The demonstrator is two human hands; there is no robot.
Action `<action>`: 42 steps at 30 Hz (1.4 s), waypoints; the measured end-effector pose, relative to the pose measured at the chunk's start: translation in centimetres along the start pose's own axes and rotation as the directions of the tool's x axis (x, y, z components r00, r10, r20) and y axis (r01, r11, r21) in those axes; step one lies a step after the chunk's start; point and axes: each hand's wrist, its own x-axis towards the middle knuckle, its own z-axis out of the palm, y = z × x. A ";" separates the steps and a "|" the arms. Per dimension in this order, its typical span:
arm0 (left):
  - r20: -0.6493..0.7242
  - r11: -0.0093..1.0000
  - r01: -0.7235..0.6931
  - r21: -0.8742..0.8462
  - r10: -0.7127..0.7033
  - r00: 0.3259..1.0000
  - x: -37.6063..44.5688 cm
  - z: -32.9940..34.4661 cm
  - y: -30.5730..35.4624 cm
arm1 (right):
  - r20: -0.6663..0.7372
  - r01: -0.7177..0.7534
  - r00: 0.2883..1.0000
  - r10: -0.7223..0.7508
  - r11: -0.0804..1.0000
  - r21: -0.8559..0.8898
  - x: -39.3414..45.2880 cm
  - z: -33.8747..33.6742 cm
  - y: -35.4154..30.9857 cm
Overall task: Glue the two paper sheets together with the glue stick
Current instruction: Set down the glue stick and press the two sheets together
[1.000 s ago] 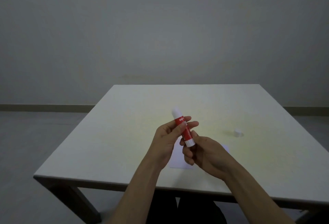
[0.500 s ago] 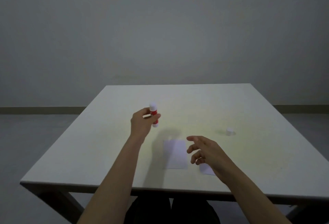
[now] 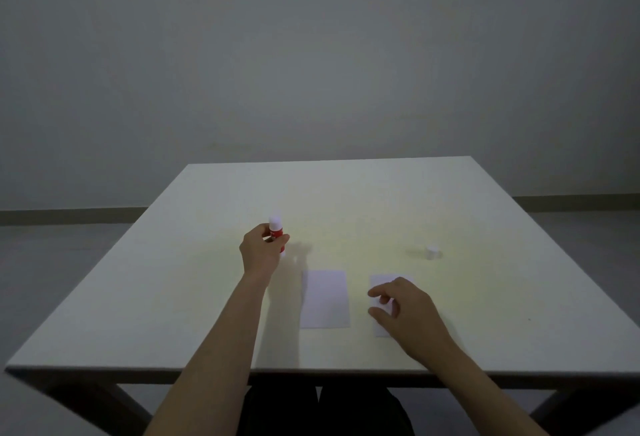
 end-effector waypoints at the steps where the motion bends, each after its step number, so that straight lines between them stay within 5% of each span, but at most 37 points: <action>1: -0.003 1.000 -0.001 0.002 0.001 1.000 -0.1 0.0 -0.1 | 0.023 0.028 0.999 -0.028 1.000 -0.012 -0.1 0.3 -0.4; 11: 0.002 0.999 -0.025 0.031 0.025 1.000 -0.2 -0.4 -1.3 | 0.185 0.230 0.965 -0.188 0.943 -0.240 0.1 3.6 -4.4; 19: 0.053 1.000 0.001 -0.025 0.001 0.999 -0.7 -0.6 -2.1 | 0.305 0.431 0.902 -0.306 0.683 -0.590 1.0 5.9 -8.0; 26: -0.290 0.960 0.014 -0.279 -0.098 0.952 -3.9 -1.5 -1.5 | 0.195 0.452 0.879 -0.435 0.629 -0.632 0.2 6.5 -9.0; 30: -0.179 0.893 0.052 -0.446 -0.146 0.973 -6.7 -2.2 -1.2 | 0.102 0.442 0.865 -0.491 0.650 -0.619 0.1 6.3 -9.1; 32: -0.098 0.894 0.113 -0.434 -0.171 0.980 -8.0 -2.4 -1.4 | -0.108 0.339 0.890 -0.443 0.801 -0.494 0.7 5.3 -8.4; 35: 0.144 0.869 0.315 -0.380 -0.281 0.949 -9.3 -2.1 -1.5 | -0.391 0.182 0.911 -0.131 0.979 0.097 1.6 2.8 -7.2; 38: 0.399 0.805 0.476 -0.355 -0.329 0.856 -10.1 -1.1 -0.4 | -0.454 0.086 0.864 0.217 0.826 0.558 1.8 0.5 -6.4; 42: 0.402 0.758 0.429 -0.490 -0.241 0.884 -10.6 0.0 1.5 | -0.438 0.051 0.820 0.368 0.716 0.696 0.6 -0.1 -5.3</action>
